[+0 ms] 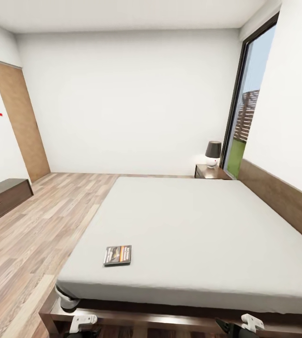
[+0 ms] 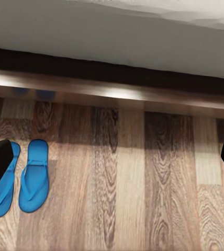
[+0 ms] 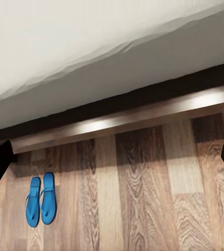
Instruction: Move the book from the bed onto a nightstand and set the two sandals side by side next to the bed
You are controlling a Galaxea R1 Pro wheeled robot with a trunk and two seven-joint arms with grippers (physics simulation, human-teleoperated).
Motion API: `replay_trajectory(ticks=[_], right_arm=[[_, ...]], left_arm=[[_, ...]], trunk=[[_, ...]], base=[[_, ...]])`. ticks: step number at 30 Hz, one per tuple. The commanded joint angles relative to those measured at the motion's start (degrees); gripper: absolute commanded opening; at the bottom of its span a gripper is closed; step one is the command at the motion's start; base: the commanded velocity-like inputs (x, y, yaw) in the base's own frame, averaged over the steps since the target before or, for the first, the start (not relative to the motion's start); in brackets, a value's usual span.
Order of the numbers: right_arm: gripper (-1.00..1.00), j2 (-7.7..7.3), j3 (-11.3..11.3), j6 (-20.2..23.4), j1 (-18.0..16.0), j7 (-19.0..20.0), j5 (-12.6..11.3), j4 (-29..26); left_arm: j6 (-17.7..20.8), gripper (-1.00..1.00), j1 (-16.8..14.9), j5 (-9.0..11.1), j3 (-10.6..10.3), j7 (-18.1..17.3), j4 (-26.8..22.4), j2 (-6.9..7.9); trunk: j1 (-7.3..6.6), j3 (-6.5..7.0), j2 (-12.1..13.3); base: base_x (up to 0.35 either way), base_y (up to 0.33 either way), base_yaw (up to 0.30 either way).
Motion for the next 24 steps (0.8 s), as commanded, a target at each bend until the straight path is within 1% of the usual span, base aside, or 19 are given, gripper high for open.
replay_trajectory(ticks=[1, 24], right_arm=[[1.00, 0.00, -0.5, -0.2, 0.0, 0.3, 0.3, 0.1], [1.00, 0.00, -0.5, -0.1, -0.1, 0.3, 0.3, 0.0]], left_arm=[[-0.2, 1.00, -0.1, 0.6, -0.5, -0.2, 0.1, 0.02], [-0.2, 1.00, -0.1, 0.6, -0.5, -0.2, 0.1, 0.02]], trunk=[[-0.22, 0.11, 0.4], [-5.27, 4.24, 9.6]], base=[[0.000, 0.000, 0.000], [0.000, 0.000, 0.000]])
